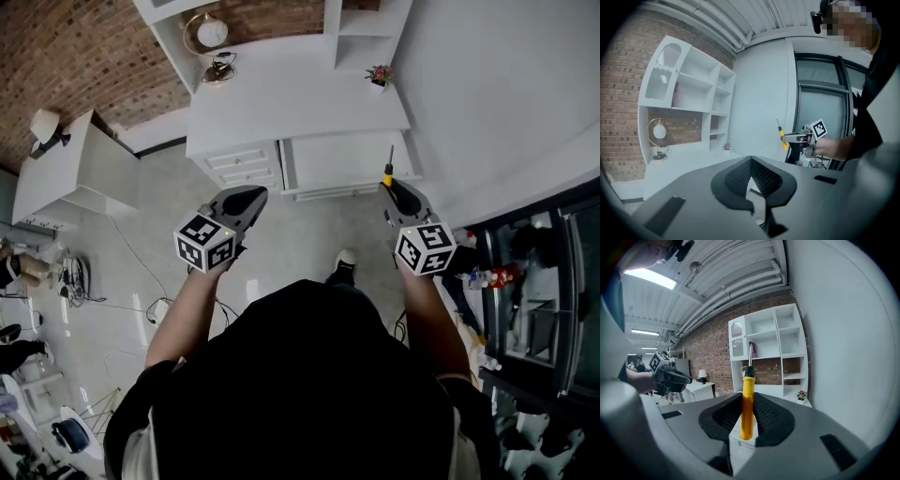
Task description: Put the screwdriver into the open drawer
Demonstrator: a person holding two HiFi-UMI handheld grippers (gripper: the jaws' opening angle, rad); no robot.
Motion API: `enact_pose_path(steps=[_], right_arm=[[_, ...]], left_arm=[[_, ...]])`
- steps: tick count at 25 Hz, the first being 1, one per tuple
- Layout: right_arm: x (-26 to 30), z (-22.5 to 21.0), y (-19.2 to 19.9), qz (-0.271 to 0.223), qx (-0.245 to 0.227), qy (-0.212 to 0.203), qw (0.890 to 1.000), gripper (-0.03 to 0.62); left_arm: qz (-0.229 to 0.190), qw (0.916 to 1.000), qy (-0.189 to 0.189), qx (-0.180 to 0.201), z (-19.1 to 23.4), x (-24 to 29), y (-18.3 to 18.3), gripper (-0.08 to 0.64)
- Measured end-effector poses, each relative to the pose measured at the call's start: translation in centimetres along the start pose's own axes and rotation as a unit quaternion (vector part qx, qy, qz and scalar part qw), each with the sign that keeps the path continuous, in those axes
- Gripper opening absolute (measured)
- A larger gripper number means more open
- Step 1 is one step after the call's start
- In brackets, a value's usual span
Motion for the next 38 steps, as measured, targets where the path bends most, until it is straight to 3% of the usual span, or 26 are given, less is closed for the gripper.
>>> enact_pose_path(steps=[38], right_arm=[[15.0, -21.8, -2.2, 0.032, -0.005, -0.065, 0.997, 0.084]], left_arm=[[-0.001, 0.9961, -0.083, -0.032, 8.4, 20.1, -7.0, 0.015]])
Point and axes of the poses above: the fingertips, and each gripper's own axes: x forward along the fingers, z to its left, y out of its underside, the point moved 2 cm from there along -x, backward along the fingers, and after that the axes turned 3 degrees about -x, right-handed, at the moved point
